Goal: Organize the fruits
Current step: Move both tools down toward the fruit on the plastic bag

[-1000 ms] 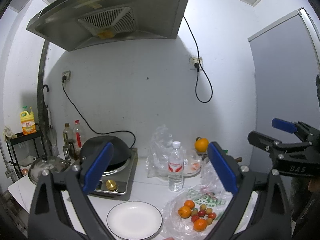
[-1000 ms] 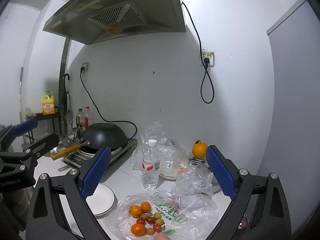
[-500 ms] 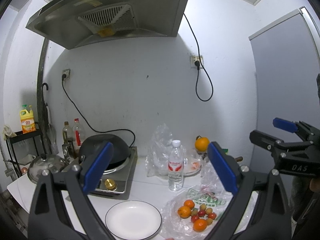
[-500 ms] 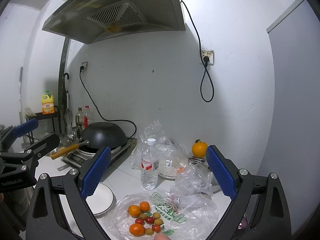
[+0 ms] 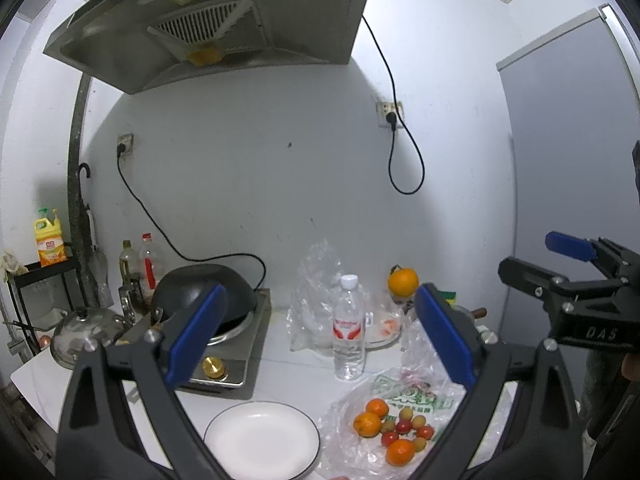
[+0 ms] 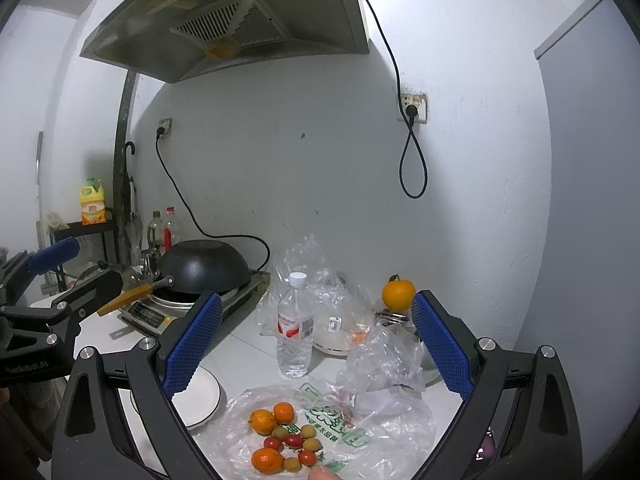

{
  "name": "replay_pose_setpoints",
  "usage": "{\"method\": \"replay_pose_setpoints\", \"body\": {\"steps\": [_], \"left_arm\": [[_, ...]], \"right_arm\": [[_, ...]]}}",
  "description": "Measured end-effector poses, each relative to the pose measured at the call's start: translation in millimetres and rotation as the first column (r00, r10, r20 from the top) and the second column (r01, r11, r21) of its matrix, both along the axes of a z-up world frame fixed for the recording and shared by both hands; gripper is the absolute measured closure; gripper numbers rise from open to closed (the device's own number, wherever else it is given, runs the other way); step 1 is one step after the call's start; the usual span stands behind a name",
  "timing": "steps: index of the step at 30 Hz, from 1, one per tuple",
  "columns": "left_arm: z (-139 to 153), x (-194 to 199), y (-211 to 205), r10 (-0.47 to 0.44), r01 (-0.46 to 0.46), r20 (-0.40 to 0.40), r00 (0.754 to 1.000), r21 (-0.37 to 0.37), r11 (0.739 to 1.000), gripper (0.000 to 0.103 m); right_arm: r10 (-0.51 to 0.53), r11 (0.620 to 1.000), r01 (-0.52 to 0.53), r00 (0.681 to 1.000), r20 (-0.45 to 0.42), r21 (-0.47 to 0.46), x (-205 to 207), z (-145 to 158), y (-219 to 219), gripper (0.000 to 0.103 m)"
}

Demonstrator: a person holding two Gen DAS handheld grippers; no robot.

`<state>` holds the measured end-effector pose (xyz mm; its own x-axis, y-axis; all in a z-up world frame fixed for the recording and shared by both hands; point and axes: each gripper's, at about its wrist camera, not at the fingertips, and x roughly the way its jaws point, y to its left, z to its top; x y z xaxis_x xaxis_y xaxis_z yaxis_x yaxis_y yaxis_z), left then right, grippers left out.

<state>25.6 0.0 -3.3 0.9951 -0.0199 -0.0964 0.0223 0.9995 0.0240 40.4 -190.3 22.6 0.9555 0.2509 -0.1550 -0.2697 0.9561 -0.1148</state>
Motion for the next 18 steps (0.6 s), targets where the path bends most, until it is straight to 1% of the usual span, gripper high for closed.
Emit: {"method": "replay_pose_setpoints", "body": {"steps": [9,12,15,18], "left_arm": [[-16,29,-7,-0.005,0.005,-0.056,0.998,0.008,1.0,0.007],[-24,39,-12,-0.012,0.014,-0.082,0.997,0.021,1.0,0.007],[-36,50,-20,-0.022,0.028,-0.121,0.992,0.041,0.999,0.007],[-51,61,-27,-0.034,0.044,-0.166,0.986,0.059,0.997,0.007]], "right_arm": [[-0.002,1.0,0.002,0.999,-0.053,0.003,30,-12,-6,0.006],[-0.01,1.0,0.009,0.998,-0.067,-0.004,39,-18,-10,0.006],[-0.019,1.0,0.018,0.996,-0.089,-0.01,47,-27,-16,0.006],[-0.035,0.999,0.032,0.99,-0.134,-0.028,57,-43,-25,0.006]]}}
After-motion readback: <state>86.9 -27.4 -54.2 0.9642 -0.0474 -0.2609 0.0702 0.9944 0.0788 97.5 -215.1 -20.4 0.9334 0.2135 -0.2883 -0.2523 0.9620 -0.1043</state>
